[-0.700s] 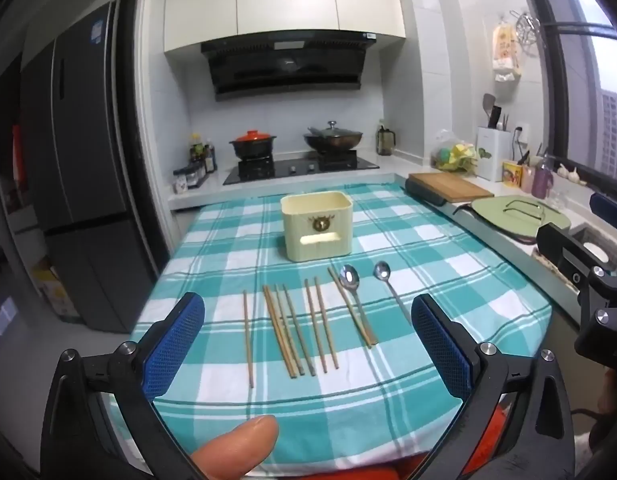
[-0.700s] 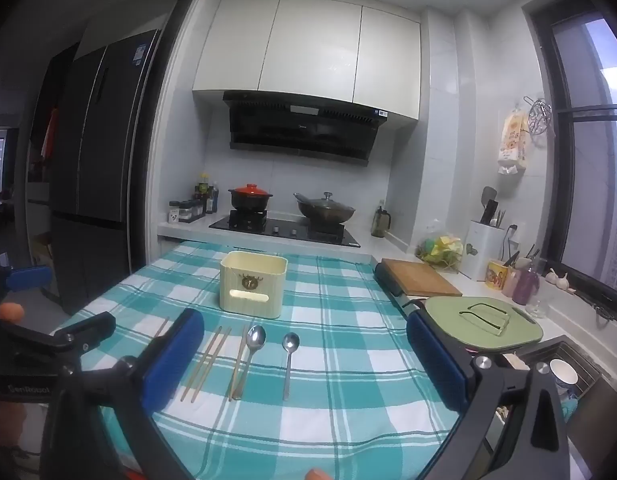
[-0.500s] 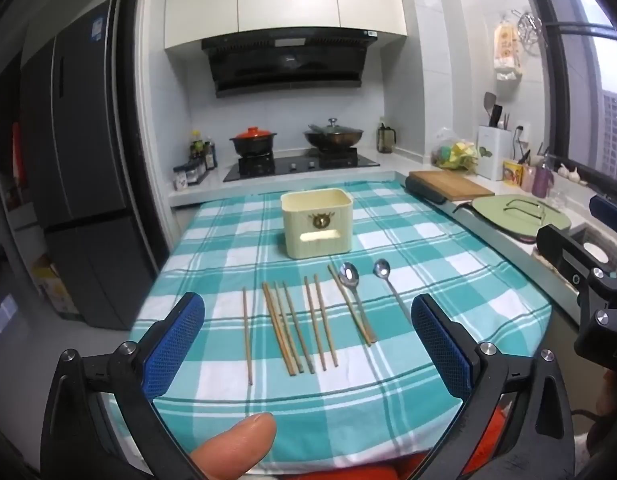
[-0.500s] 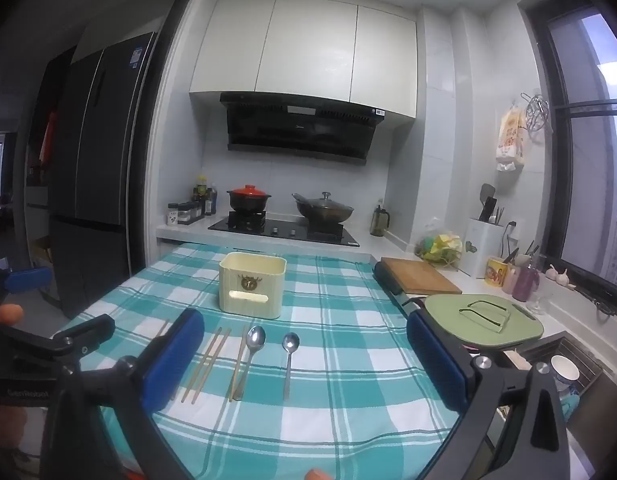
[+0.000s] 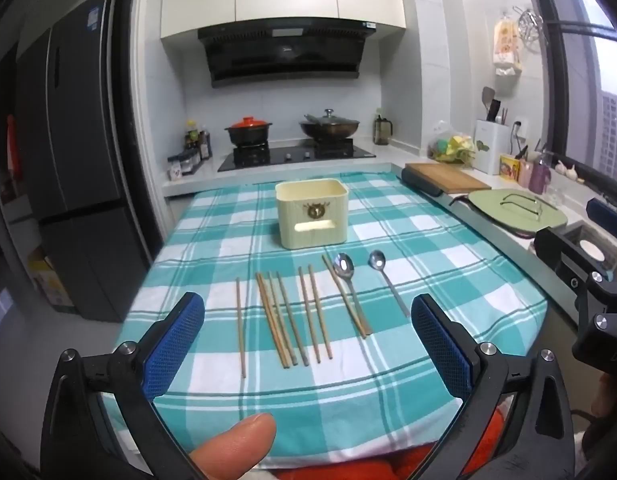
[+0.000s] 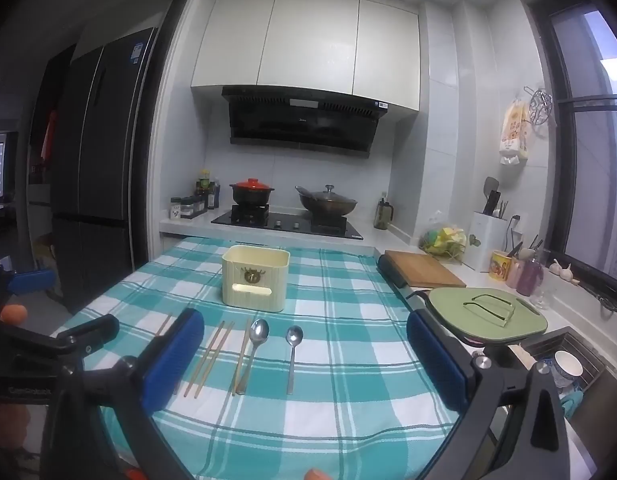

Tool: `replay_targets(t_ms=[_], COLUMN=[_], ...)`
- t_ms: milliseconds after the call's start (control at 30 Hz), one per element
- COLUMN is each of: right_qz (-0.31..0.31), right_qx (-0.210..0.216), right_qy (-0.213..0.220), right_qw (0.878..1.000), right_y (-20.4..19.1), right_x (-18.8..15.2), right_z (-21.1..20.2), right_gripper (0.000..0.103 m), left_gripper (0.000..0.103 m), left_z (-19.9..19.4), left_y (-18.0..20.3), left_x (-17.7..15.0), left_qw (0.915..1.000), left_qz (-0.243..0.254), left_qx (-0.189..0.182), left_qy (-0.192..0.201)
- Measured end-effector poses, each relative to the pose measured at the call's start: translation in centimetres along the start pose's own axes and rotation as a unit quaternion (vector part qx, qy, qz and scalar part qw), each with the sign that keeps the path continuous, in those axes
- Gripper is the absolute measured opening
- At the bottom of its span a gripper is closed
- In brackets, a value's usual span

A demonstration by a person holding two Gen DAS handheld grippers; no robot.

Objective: Organize utensils

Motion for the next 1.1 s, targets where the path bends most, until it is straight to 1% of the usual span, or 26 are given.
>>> replay_targets(t_ms=[267, 500, 1100], right_qz=[0.002, 0.0, 0.005], right_qx=[0.001, 0.007, 0.007], right_qy=[-0.002, -0.014, -0.004], right_qw=[1.0, 1.0, 1.0], right_y=[0.0, -0.3, 0.0], right_x=[-0.1, -0.4, -0.1], right_z=[0.3, 1.0, 0.2], right_gripper=[0.103, 0.103, 0.103], left_gripper=[0.103, 0.103, 0.103], left_z=[0.2, 0.6, 0.5], left_y=[0.0, -0.2, 0.2], left_x=[0.0, 0.2, 0.0], left_qw=[1.0, 1.0, 1.0], left_qz=[-0.001, -0.002, 0.0], left_qx=[-0.001, -0.001, -0.001], left_qy=[-0.003, -0.009, -0.002])
Point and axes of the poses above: each gripper's, at about its wrist camera, not at the fingertips, and z roughly the way its jaws point, y to its right, x to its top, the point moved 1 cm from there along z, roughly the way its jaws point, and after that the axes turned 2 degrees about -z, right-handed, at the moved point
